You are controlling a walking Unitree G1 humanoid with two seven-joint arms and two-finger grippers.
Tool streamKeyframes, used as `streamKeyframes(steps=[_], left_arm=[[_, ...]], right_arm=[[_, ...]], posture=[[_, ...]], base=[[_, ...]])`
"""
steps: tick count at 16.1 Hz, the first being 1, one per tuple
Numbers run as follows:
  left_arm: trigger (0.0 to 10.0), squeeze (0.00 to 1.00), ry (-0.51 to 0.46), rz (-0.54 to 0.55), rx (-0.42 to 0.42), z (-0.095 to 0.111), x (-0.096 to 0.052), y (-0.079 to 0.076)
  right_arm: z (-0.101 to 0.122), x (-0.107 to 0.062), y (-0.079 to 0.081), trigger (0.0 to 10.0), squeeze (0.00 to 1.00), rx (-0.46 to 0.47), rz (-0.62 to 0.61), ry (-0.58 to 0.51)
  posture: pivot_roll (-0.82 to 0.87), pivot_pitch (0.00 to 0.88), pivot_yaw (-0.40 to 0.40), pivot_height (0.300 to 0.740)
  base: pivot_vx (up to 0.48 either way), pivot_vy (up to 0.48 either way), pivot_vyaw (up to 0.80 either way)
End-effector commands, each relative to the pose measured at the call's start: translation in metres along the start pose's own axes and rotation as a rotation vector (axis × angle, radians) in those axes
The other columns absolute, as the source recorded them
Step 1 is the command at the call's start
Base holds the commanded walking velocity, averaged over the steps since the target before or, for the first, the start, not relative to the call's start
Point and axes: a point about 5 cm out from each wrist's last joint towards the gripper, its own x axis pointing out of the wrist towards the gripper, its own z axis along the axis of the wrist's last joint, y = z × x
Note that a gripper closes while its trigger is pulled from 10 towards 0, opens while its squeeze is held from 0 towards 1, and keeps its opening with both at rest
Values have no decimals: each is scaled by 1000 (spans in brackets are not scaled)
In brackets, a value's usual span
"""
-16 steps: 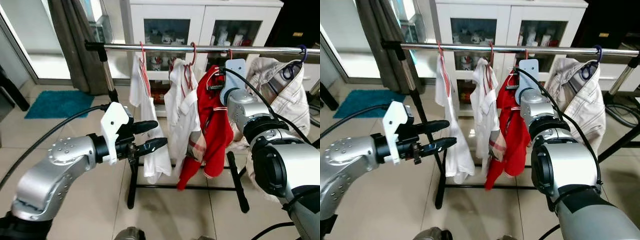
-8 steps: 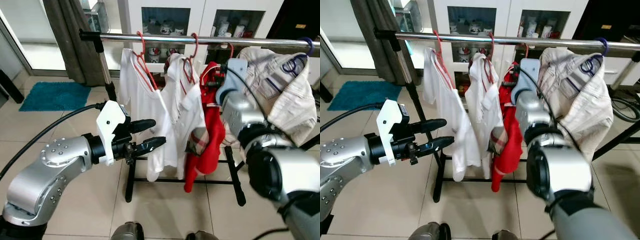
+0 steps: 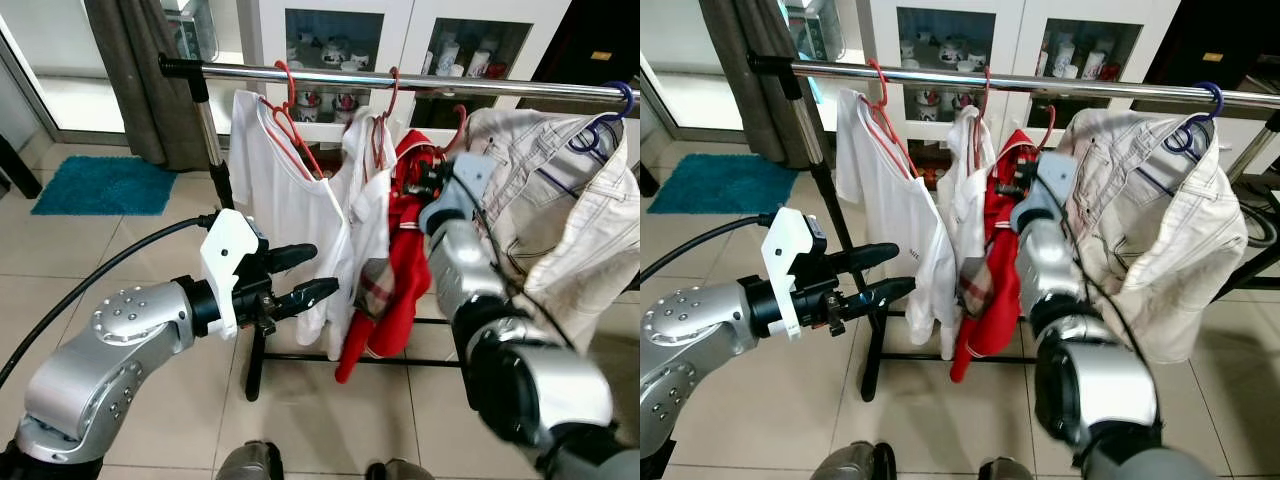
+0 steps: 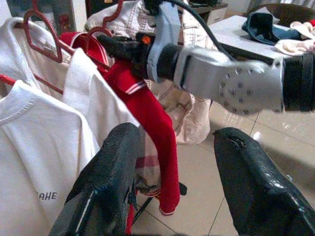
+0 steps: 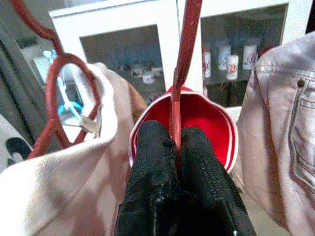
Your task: Hang hanger
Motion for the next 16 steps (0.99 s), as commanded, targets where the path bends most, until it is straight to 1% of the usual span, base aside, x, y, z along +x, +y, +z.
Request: streamKeyframes(steps=[1, 2, 4, 7, 9, 11, 12, 14, 16], left_arm=[[10000, 0, -9, -7, 16, 3, 0, -4], [10000, 0, -10, -5, 17, 3, 0, -4], [10000, 0, -21, -1, 21, 5, 2, -4], [10000, 0, -25, -4, 24, 7, 4, -3], [10000, 0, -24, -7, 26, 7, 4, -4], [10000, 0, -20, -8, 30, 7, 4, -2], [10000, 0, -16, -10, 36, 9, 4, -1], [10000, 0, -12, -14, 40, 9, 4, 0], [10000, 0, -15, -30, 51, 13, 6, 1]], right_arm=[[22, 5, -1, 10000, 0, 10, -1, -128], [23, 4, 0, 10000, 0, 11, -2, -141], [36, 6, -3, 10000, 0, 31, -29, -218], [45, 9, -5, 10000, 0, 44, -38, -251], [48, 16, -5, 10000, 0, 15, -46, -194], [57, 24, -5, 10000, 0, 8, -56, -157], [65, 31, -5, 10000, 0, 1, -59, -115], [68, 34, -5, 10000, 0, -15, -62, -75], [67, 42, -1, 10000, 0, -113, -61, 116]], posture=[[82, 93, -39, 740], [82, 93, -39, 740], [80, 94, -34, 740], [82, 93, -32, 740], [81, 94, -30, 740], [85, 95, -30, 740], [88, 97, -31, 740], [89, 99, -30, 740], [89, 99, -30, 740]], base=[[0, 0, 0], [0, 0, 0], [0, 0, 0], [0, 0, 0], [0, 0, 0], [0, 0, 0], [0, 0, 0], [0, 0, 0], [0, 0, 0]])
